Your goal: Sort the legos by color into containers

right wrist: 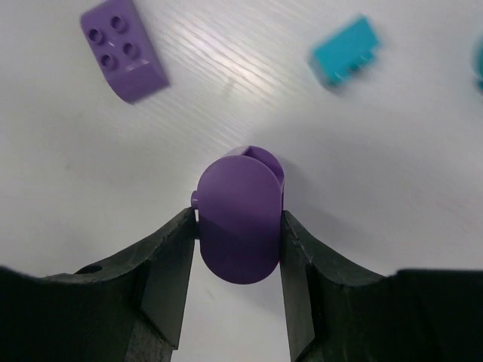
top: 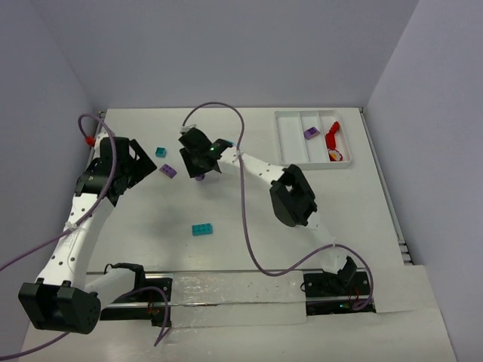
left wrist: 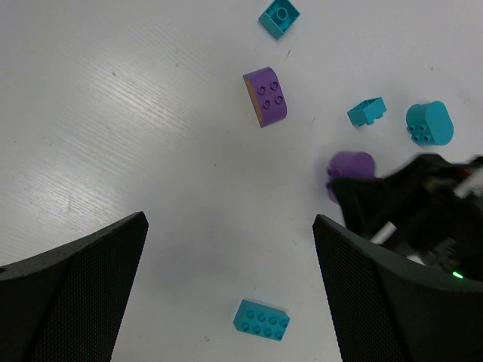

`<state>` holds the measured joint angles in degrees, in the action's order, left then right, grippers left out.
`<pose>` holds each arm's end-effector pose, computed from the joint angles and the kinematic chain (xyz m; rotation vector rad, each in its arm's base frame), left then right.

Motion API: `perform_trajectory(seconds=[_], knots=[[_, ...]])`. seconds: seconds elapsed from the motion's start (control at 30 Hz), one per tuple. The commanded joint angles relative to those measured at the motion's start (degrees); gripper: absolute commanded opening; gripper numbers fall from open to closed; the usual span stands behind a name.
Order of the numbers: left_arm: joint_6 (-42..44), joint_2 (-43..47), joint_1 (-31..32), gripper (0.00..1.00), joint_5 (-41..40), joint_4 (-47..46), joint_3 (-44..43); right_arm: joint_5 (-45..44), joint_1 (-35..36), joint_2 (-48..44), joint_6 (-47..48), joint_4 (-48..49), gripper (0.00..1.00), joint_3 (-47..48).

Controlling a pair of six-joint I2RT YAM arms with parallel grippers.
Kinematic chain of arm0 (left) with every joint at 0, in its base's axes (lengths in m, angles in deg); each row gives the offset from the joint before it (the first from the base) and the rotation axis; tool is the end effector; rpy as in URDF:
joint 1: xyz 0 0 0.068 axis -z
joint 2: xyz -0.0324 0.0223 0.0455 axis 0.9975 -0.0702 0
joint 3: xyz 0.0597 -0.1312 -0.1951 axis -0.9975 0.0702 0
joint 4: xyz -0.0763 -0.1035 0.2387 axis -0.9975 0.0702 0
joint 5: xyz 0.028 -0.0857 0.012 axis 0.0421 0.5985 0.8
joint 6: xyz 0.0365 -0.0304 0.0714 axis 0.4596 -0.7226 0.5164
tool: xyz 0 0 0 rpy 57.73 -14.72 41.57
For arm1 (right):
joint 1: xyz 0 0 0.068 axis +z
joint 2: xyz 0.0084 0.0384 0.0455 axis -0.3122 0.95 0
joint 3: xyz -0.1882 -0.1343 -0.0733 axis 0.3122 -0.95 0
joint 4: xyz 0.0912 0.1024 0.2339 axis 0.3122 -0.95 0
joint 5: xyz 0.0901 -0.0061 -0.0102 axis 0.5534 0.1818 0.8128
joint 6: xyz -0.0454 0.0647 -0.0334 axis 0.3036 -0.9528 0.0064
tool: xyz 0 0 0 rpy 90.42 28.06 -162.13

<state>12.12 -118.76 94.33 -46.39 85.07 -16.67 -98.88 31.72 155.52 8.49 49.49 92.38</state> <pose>0.2717 -0.0192 0.2726 -0.7525 2.1795 -0.1063 0.3636 0.4124 0.1589 -0.6024 2.3679 0.3363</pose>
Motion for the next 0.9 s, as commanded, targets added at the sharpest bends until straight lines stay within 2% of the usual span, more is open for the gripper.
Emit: perform_trajectory(seconds=[0.0, 0.1, 0.17, 0.3, 0.5, 0.6, 0.87], knots=[[0.72, 1.61, -0.69, 0.99, -0.5, 0.3, -2.89, -1.44, -7.22, -21.69, -2.73, 8.58, 0.17, -14.86], [0.37, 1.82, -0.75, 0.99, 0.27, -0.12, -2.66, 0.11, -14.69, -30.07, -4.83, 13.27, 0.17, -27.4], [0.14, 1.61, -0.8, 0.99, 1.14, -0.72, -2.47, 0.9, -19.01, -35.71, -6.4, 16.04, 0.17, -32.87], [0.0, 0.88, -0.89, 0.99, 2.86, -1.15, -2.77, 1.72, -29.13, -39.46, -7.74, 17.41, 0.17, -39.59], [0.0, 0.41, -0.97, 0.99, 2.86, -1.25, -3.08, 1.77, -42.64, -38.05, -9.94, 18.87, 0.19, -42.16], [-0.02, 0.17, -0.98, 0.99, 2.75, -1.23, -3.08, 2.92, -46.78, -34.96, -9.99, 19.03, 0.2, -40.83], [-0.35, -1.46, -0.94, 0.99, 3.42, -1.64, -3.26, 1.84, -50.8, -25.7, -8.29, 18.01, 0.22, -34.5]])
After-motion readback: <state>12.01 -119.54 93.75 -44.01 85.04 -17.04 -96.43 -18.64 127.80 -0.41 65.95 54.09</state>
